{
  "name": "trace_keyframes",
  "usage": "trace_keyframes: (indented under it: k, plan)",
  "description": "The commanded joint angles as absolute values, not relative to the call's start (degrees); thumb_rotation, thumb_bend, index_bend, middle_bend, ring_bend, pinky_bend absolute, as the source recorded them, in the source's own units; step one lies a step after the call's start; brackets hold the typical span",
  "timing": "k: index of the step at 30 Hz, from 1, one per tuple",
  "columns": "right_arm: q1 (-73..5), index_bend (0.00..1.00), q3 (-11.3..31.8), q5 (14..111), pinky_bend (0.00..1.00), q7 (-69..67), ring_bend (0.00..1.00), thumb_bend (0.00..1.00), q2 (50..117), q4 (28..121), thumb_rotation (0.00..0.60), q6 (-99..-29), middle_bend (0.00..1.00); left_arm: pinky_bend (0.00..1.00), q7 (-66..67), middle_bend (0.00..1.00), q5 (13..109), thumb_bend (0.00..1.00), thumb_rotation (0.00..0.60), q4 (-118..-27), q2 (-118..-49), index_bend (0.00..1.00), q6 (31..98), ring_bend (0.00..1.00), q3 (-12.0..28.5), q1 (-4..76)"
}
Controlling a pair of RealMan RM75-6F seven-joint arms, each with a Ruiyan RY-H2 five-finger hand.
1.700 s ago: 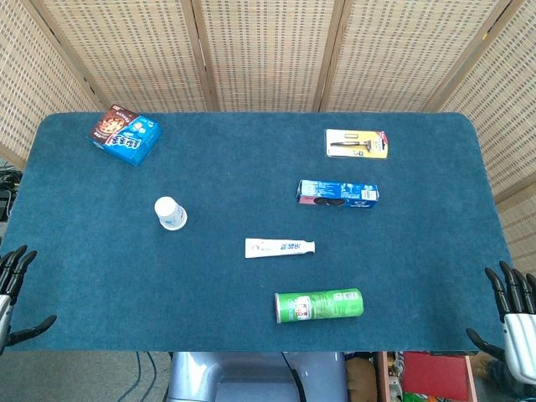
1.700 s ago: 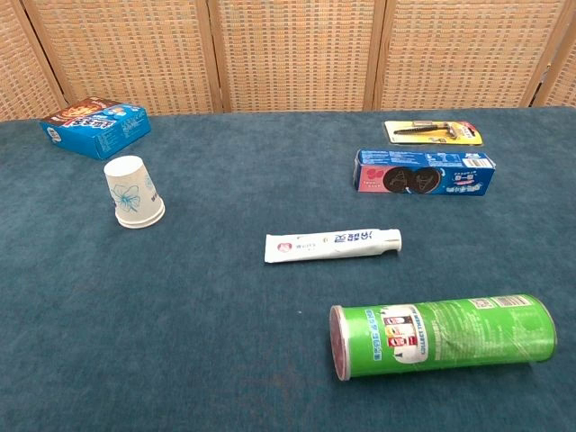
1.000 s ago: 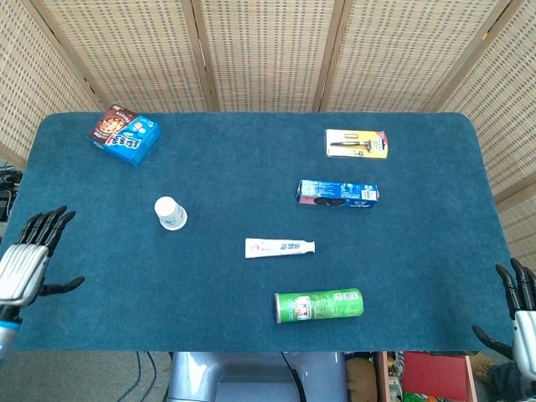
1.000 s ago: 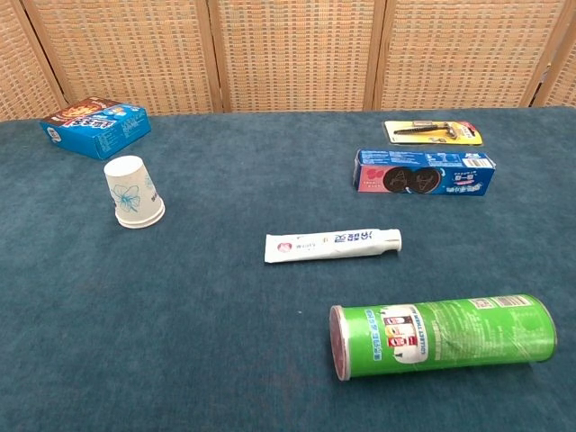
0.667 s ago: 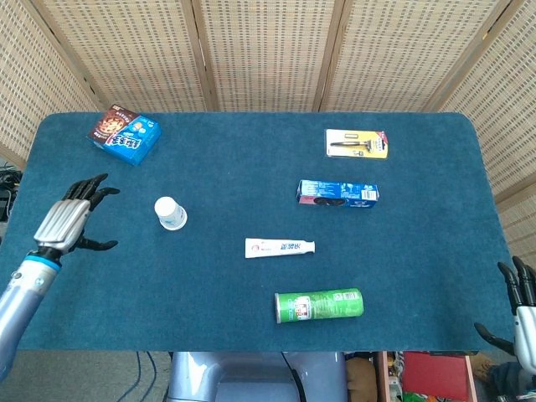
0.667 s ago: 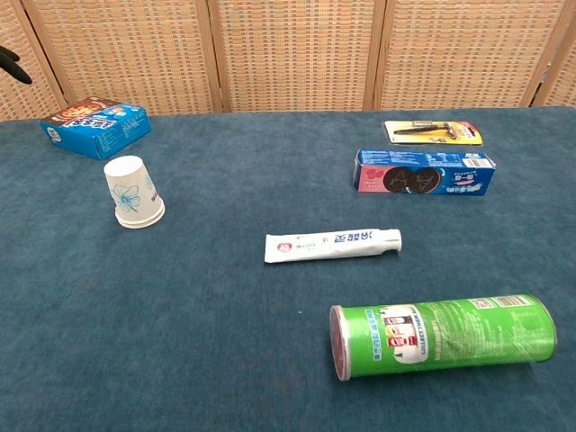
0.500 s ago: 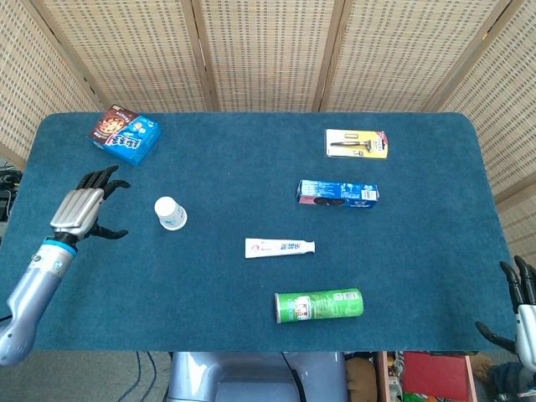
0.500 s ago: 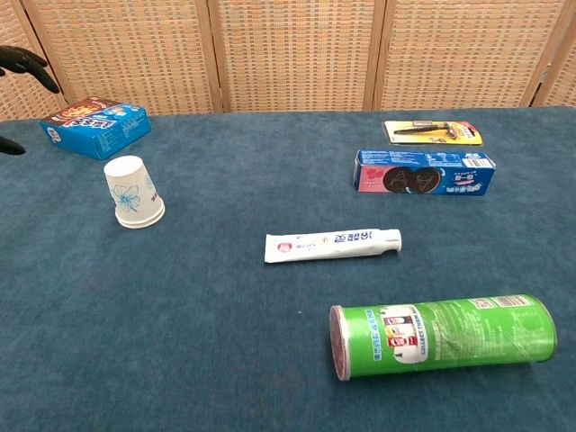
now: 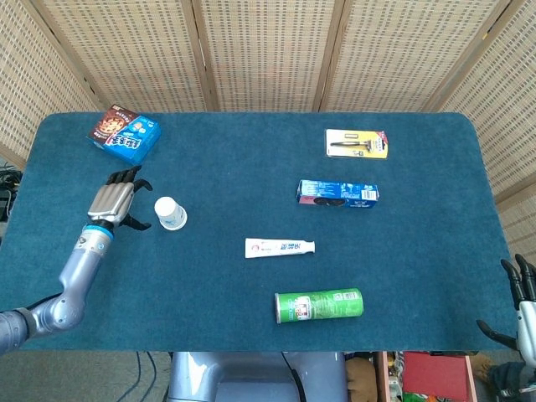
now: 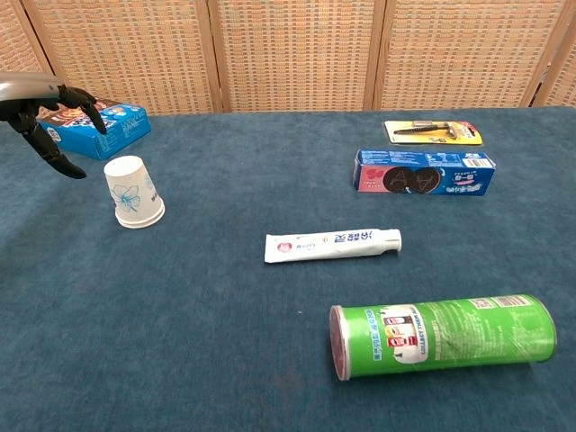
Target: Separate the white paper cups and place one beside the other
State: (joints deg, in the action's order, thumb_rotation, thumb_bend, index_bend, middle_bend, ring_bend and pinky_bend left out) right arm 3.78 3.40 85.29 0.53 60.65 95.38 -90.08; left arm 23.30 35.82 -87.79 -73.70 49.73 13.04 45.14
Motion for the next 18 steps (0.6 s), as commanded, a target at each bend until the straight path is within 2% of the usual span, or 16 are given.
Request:
trace_keyframes:
  k: [1, 18]
  plan:
    - [3.72, 0.0, 3.44, 85.09, 0.0, 0.36, 0.0, 0.0, 60.61, 95.27, 0.6, -89.93, 0.0, 0.0, 24.21, 0.0, 34.74, 0.14, 0.6, -86.5, -75.04, 0.3, 50.15, 0.0, 12.71, 46.12]
    - [3.33, 0.0, 3.63, 84.12, 0.0, -0.88, 0.0, 0.0, 60.39, 94.74, 0.6, -89.07, 0.0, 0.0, 27.11, 0.0, 30.5, 0.15, 0.6, -83.01, -79.53, 0.3, 50.64, 0.0, 11.54, 49.24]
